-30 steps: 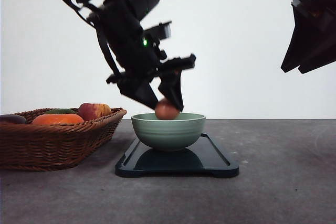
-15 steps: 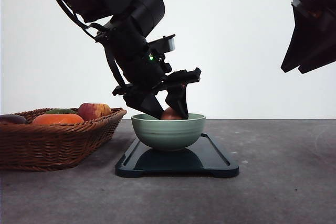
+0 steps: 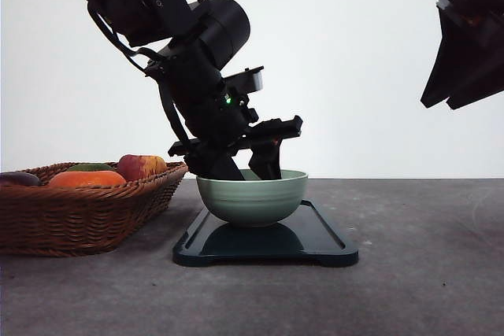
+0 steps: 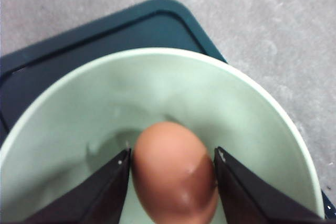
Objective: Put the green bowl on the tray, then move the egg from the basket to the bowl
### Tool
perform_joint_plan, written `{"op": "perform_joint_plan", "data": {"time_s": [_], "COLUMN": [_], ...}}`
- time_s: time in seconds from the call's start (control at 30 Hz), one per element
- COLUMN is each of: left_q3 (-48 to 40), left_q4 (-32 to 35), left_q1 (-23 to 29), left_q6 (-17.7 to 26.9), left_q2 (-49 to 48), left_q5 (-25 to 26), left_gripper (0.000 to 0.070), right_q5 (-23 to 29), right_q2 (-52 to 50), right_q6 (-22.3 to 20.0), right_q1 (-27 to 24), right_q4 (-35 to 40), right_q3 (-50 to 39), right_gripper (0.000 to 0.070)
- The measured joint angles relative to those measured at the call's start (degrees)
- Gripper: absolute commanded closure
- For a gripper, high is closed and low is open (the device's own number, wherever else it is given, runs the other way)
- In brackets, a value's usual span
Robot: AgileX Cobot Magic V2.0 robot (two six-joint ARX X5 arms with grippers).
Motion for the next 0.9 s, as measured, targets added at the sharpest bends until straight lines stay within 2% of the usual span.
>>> {"op": "perform_joint_plan", "data": {"time_s": [0.2,0.43,0.6,0.77,0.9], "left_q3": [0.5,5.7,6.8,7.1,3.1], "left_q4": [-1.4,-10.4,-14.3,-21.5,-22.7], "left_q1": [0.0,0.1,0.8,2.2,3.0], "left_q6": [-0.2,-0.2,0.1,1.8,3.4], "left_q2": [0.0,-0.5,-6.6,-13.6,-17.7], "left_q5": [0.0,0.0,0.0,0.0,0.0], "left_gripper": [0.0388,0.0389,0.0389,0.0389,0.0389], "right_q5": [0.0,0.0,0.0,-0.1,-0.5], "right_q2": [0.0,0.0,0.0,0.0,0.0], "right_q6": [0.0,0.0,0.0,0.0,0.0], "right_q1": [0.0,0.0,0.0,0.0,0.0], "right_q4": [0.0,0.0,0.0,0.0,0.0], "right_q3": [0.0,0.0,0.0,0.0,0.0], "right_gripper": [0.0456,0.0456,0.0456,0.0456,0.0456]}}
